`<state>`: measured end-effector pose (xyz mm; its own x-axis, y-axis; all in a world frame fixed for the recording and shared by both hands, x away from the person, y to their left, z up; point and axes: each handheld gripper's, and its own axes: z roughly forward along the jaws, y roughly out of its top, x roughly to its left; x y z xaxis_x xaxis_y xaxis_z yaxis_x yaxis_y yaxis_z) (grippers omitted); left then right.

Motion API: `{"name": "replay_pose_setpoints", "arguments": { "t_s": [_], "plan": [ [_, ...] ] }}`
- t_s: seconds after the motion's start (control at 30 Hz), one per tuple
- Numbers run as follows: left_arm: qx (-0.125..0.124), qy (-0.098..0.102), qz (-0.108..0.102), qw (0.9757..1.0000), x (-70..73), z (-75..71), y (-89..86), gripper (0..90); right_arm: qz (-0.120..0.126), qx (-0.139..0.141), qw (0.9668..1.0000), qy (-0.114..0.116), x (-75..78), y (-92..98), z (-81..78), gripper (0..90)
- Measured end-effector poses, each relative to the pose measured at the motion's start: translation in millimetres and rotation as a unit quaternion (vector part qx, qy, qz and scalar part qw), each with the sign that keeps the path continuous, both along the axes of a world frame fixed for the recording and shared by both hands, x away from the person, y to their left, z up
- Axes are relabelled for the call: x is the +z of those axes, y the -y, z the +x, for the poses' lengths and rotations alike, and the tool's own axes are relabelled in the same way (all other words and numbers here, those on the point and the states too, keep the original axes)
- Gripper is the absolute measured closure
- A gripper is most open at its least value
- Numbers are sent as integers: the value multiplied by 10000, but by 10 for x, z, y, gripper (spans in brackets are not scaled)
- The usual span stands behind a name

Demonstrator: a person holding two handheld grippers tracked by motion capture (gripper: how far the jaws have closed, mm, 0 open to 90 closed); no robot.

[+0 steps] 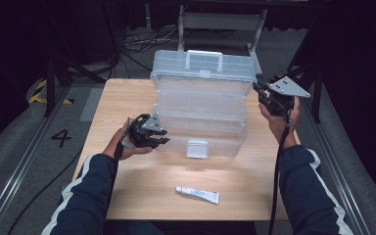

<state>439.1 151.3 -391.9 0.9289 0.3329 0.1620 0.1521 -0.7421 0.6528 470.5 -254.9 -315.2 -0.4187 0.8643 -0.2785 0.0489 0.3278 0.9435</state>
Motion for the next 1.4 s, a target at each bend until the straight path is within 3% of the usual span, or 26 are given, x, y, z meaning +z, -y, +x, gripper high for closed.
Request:
{"name": "replay_pose_setpoints", "arguments": {
  "t_s": [0.2, 0.73, 0.97, 1.4],
  "plan": [
    [-192, -123, 45, 9997, 14, -7, 28, 722, -23, -32, 10000, -3, 28, -5, 54, 827],
    [-405, -116, 38, 9991, 16, -39, 12, 765, -87, -29, 10000, -26, 63, -46, 160, 839],
    [-539, -210, 3, 9983, 19, -54, -25, 785, -139, 16, 9999, -41, 66, -84, 150, 840],
    [-529, -181, -63, 9984, 10, -100, -88, 785, -189, -6, 9998, -57, 78, -127, 109, 842]
  ]
}}
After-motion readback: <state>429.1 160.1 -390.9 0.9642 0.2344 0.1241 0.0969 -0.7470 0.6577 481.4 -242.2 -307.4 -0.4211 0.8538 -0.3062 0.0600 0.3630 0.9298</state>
